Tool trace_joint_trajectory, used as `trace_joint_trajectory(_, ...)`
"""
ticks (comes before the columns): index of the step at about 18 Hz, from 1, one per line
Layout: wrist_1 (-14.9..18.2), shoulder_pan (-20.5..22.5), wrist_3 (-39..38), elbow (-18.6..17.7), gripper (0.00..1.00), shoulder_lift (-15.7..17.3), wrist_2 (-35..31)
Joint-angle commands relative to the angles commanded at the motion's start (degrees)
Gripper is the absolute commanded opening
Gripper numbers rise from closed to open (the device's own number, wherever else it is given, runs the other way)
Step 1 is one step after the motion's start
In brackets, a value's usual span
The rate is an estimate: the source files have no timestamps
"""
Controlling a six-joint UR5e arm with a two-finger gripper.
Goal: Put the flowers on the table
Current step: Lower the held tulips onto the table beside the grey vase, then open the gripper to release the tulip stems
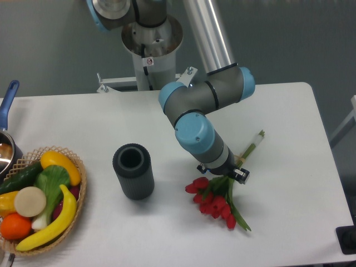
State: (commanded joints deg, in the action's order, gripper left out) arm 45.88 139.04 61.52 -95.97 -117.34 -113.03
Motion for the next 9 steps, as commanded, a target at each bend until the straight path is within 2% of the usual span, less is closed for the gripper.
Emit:
trace_joint_trajectory(2,-0.17,0.35,-0.09,-0.01,1.00,2.46,0.17)
trace_joint_trajectory(6,-0.53,1.40,-2.99,2.98,1.00,5.53,1.75)
trace_joint_trajectory(9,1.22,3.77,-2.64,2.72,1.00,9.40,7.53)
